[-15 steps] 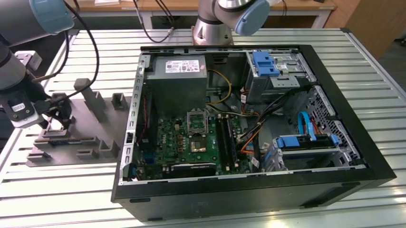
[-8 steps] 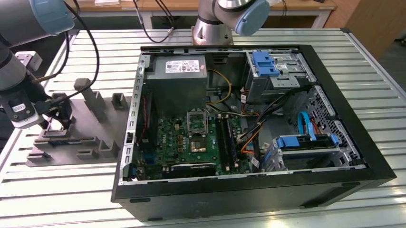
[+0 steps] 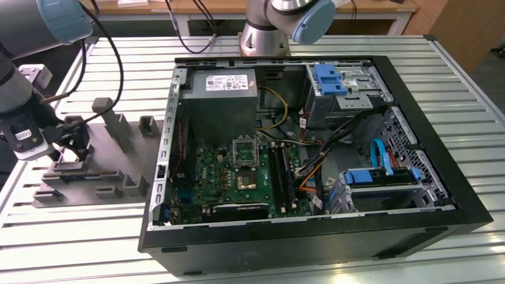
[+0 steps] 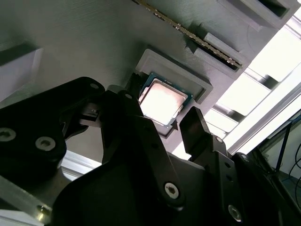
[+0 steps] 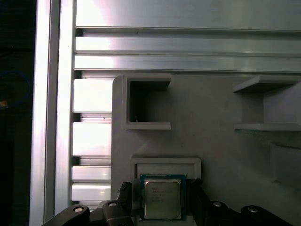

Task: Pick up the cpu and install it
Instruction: 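Pick up the cpu and move it towards the insertion slot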

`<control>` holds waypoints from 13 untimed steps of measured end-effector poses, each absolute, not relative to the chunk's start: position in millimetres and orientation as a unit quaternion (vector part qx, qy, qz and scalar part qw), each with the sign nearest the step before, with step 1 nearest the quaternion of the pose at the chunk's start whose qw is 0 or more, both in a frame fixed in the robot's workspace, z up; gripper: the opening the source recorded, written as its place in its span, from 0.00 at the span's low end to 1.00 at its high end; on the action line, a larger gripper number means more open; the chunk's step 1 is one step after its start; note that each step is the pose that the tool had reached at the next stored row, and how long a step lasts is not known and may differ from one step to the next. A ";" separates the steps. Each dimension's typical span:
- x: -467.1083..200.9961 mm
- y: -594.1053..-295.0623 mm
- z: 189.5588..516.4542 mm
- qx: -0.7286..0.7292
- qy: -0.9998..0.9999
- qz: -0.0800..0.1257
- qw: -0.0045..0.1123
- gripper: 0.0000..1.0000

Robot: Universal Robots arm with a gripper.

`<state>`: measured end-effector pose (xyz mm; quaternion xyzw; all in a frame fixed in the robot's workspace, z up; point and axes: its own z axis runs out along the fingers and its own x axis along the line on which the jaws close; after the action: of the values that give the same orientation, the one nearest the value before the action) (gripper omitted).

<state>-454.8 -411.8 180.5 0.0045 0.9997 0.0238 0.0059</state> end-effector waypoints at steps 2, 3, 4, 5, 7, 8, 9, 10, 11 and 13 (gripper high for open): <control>-454.3 -411.8 180.4 0.004 1.000 0.024 0.006 0.60; -454.0 -411.8 180.5 0.004 1.000 0.024 0.006 0.60; -453.8 -411.8 180.4 0.005 1.000 0.024 0.006 0.60; -453.8 -411.8 180.4 0.005 1.000 0.024 0.006 0.60; -453.7 -411.8 181.0 0.005 1.000 0.024 0.006 0.60; -453.7 -411.8 181.4 0.005 1.000 0.024 0.006 0.60; -453.7 -411.8 181.6 0.005 1.000 0.024 0.006 0.60; -453.7 -411.8 181.7 0.005 1.000 0.024 0.006 0.60; -453.7 -411.8 181.8 0.005 1.000 0.024 0.006 0.60; -453.7 -411.8 182.4 0.005 1.000 0.024 0.006 0.60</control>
<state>-453.7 -411.8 182.4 0.0045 0.9997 0.0237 0.0059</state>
